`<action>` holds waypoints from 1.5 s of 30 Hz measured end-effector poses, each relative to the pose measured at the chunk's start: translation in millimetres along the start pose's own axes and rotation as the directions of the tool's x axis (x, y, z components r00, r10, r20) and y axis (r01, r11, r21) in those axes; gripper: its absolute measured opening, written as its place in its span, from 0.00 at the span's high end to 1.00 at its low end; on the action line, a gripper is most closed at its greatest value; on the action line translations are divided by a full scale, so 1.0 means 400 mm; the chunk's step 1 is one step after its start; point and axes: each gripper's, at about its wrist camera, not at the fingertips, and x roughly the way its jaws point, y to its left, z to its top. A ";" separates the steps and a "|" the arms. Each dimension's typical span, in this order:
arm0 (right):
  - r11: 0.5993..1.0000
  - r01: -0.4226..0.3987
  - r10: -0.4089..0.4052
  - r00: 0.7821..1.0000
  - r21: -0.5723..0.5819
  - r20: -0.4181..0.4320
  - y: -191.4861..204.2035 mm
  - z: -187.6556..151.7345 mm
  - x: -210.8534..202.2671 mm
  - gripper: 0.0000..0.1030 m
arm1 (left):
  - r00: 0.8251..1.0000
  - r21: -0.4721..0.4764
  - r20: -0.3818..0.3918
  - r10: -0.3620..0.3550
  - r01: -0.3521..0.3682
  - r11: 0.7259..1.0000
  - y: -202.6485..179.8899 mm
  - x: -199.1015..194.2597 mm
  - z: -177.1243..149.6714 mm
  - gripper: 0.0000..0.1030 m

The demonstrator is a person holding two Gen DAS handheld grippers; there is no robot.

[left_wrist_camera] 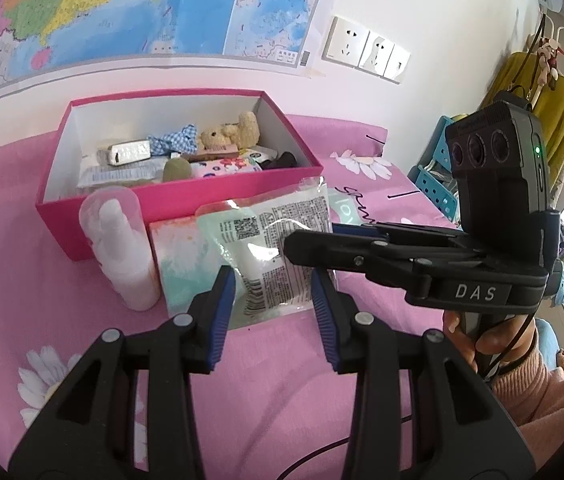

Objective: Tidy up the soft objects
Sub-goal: 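Carry the clear plastic packet with the right gripper toward the shoebox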

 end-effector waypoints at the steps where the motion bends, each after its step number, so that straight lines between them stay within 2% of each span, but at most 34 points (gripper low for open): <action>1: 1.000 -0.002 0.002 1.000 0.000 0.003 -0.001 0.005 0.000 0.79 | 1.000 0.000 0.003 0.001 -0.001 1.000 0.001 0.000 0.005 0.60; 14: 1.000 -0.024 0.025 0.999 -0.017 0.045 0.002 0.071 -0.004 0.83 | 0.999 0.004 0.029 0.015 -0.015 1.000 0.013 0.009 0.070 0.60; 45: 0.998 -0.064 0.065 0.995 -0.013 0.072 -0.040 0.182 0.025 0.83 | 0.995 0.019 0.058 0.075 -0.076 0.997 0.045 0.043 0.174 0.60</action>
